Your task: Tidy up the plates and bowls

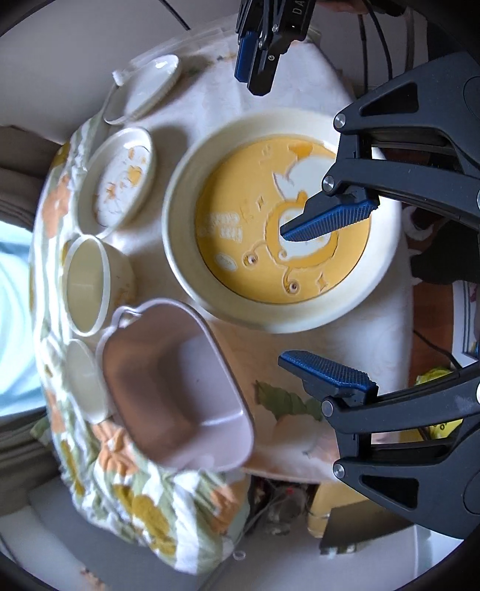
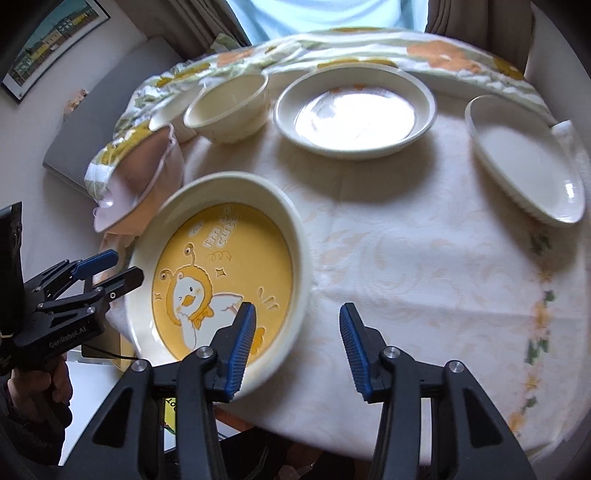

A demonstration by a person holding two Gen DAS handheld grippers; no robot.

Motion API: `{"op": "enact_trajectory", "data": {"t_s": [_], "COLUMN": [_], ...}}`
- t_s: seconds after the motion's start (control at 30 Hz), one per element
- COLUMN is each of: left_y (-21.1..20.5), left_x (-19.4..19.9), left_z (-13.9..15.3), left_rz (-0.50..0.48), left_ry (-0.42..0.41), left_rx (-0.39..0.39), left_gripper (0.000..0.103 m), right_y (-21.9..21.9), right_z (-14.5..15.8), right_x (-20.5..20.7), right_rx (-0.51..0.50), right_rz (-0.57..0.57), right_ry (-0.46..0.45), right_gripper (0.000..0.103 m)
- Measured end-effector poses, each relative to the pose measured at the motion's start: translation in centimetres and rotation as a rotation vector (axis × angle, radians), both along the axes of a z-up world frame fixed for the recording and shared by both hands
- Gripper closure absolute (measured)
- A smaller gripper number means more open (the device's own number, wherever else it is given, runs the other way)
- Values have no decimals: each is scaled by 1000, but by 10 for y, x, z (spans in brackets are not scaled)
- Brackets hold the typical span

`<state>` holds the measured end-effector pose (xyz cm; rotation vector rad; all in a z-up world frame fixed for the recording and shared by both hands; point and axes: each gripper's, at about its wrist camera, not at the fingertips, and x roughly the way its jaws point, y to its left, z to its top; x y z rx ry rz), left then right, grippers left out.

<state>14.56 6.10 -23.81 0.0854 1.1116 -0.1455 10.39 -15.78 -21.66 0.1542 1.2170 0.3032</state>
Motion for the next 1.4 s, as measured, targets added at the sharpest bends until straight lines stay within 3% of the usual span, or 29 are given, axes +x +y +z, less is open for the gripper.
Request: {"op": "enact_trajectory", "data": {"t_s": [0.13,0.17,0.2,0.23,0.27,0.43,0.53,0.73,0.83,1.0,1.07,1.2,1.23,1.3,1.4], "left_y": [-27,-38,-48,-62,-73,-134,-165,-231,-260,-303,-319,-340,-344,-350,-358], "left_x": [-20,-24,-26,-28,-29,-21,-8,53,87,155,180,217,225,237,249], "left_z": [45,58,68,79,86,106,116,128,121,79,56,10,-1,-18,-38], "left_rz": [0,-6,-11,-20,-38,-147,-219,-398,-482,-593,-632,-686,-696,-713,-739], "left_ry": [-74,-105,-128,-163,-193,-228,-232,-200,-169,-57,-7,78,99,134,164], "left_rx": [-37,-52,-56,-57,-68,-57,-103,-133,-140,-124,-109,-79,-76,-73,-56], "left_gripper": [42,37,16,0,0,0,0,0,0,1,5,25,30,41,52], "right_y": [-29,-36,-45,-53,-62,-107,-139,-194,-210,-229,-232,-239,-240,-240,-243], "right_z": [33,39,47,52,58,79,90,106,103,74,59,32,27,11,-9], "right_x": [-21,-25,-31,-35,-40,-51,-54,-48,-35,-12,-2,20,25,36,46], "right_rx": [17,18,16,17,21,6,6,-22,-23,27,27,61,60,74,111], "right_rz": [-13,-17,-26,-35,-45,-106,-168,-355,-389,-514,-552,-627,-642,-674,-729], "right_ry": [-77,-96,-118,-136,-154,-166,-182,-210,-201,-148,-132,-95,-88,-63,-26], "right_gripper": [59,50,25,10,0,0,0,0,0,0,0,1,3,23,38]}}
